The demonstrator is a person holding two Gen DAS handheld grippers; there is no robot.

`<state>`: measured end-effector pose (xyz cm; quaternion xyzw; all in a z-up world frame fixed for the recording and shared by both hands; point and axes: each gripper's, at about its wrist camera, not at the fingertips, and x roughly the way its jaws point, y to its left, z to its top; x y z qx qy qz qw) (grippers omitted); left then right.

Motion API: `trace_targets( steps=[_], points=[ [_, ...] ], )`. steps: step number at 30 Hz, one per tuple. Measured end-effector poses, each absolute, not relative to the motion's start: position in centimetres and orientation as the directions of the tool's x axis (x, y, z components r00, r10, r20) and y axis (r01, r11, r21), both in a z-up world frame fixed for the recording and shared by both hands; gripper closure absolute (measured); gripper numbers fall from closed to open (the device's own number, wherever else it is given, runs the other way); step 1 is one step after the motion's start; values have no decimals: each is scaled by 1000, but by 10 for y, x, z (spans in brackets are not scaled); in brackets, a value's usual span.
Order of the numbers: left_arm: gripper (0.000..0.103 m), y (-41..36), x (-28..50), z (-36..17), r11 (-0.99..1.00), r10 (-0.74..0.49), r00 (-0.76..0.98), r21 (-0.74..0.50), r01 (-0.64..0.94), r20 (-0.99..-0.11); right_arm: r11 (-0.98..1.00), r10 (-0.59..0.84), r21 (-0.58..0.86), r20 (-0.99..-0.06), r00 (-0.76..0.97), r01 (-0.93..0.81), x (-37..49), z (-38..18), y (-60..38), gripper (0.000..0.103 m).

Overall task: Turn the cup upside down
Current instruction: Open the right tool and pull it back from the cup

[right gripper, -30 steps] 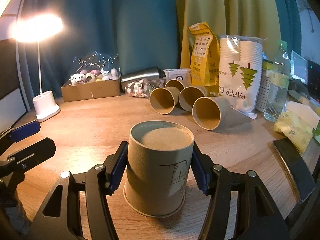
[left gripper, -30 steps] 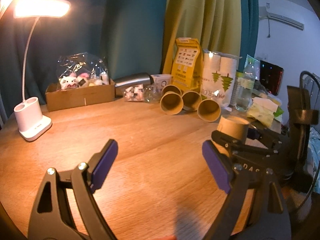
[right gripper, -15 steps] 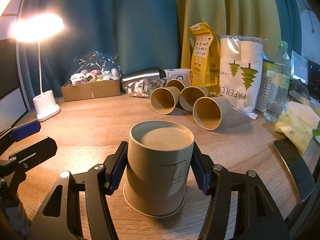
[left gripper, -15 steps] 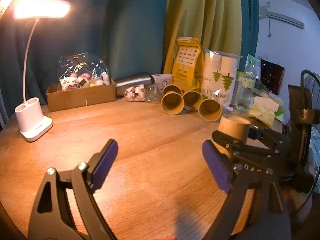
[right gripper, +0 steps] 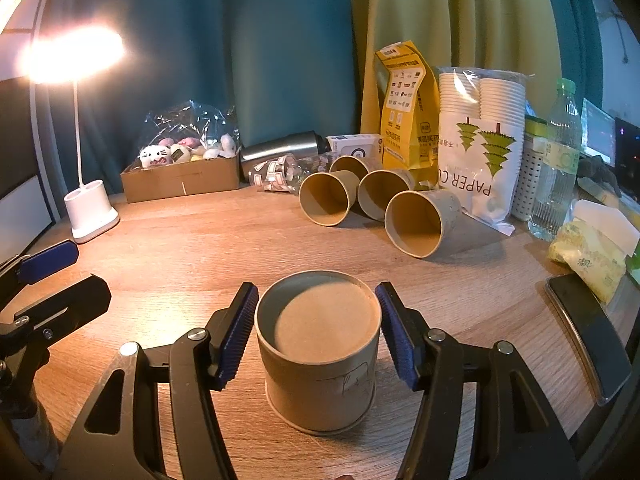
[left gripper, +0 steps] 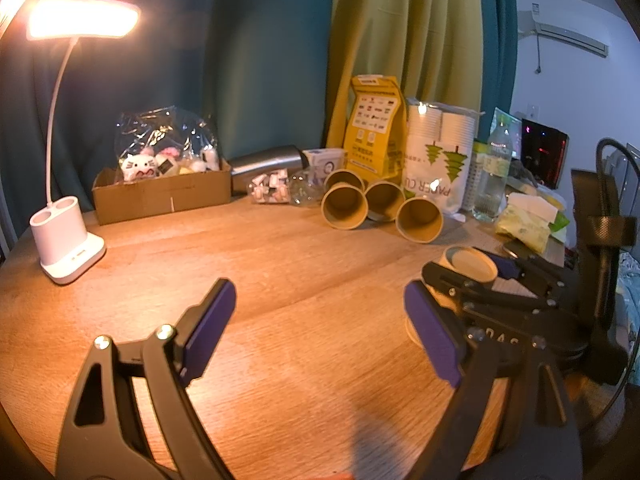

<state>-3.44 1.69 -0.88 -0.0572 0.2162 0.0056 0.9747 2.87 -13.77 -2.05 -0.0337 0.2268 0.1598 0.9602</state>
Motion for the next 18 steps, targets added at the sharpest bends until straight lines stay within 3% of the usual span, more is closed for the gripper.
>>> trace_targets(
  steps=[9,13,18],
  points=[
    [15,16,-36,-8,994,-13,909,-102,-32,-417,949,291,16,-438,851,-316,28,-20,-140,38],
    [15,15,-37,-7,995,-13,910,-94,-28,-414,950,295,27,-410,863,-312,23,-17,-143,24],
    [15,12,-39,-6,996,-11,917,-81,-24,-400,951,298,41,-392,871,-307,13,-13,-149,24]
  ],
)
